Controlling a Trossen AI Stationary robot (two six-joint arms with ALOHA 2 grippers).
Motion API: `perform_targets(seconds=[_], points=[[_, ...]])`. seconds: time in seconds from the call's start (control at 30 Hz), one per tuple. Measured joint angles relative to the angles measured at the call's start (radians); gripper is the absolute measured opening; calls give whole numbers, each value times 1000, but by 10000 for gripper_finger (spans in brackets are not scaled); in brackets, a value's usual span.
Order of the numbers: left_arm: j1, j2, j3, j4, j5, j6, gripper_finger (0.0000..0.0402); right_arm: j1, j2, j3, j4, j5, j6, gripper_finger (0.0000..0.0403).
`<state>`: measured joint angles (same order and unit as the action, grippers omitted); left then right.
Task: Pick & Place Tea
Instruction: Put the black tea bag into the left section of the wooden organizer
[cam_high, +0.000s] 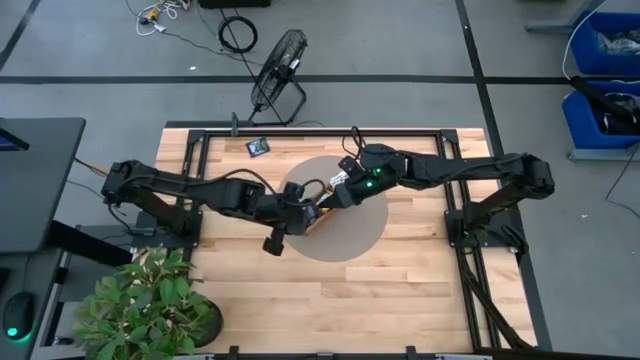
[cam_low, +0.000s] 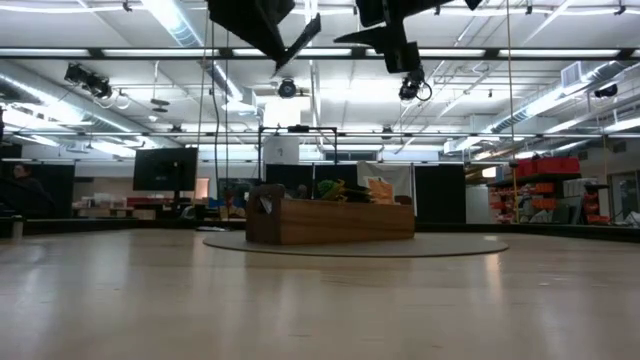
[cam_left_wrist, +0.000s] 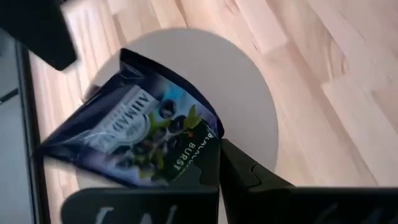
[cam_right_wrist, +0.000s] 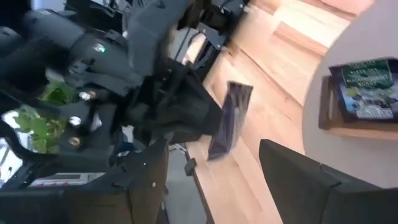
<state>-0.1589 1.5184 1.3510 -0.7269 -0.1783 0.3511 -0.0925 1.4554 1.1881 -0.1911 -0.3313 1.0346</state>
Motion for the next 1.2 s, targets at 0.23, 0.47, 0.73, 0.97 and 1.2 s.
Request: perform_targets(seconds=[0.23, 0.47, 0.73, 0.97, 1.2], points=[[5, 0, -1, 35, 0, 54, 1, -3, 49, 0, 13, -2, 13, 259], [21, 0, -1, 33, 1, 55, 1, -5, 77, 2, 36, -3, 31, 257], [23, 0, -1, 46, 0, 65, 1, -5, 76, 2, 47, -2, 23, 154], [23, 0, -1, 47, 0, 64, 2, -5, 77, 1, 55, 12, -4, 11], [24, 0, -1, 45, -23, -2, 17, -11, 69, 1, 37, 46, -45, 5]])
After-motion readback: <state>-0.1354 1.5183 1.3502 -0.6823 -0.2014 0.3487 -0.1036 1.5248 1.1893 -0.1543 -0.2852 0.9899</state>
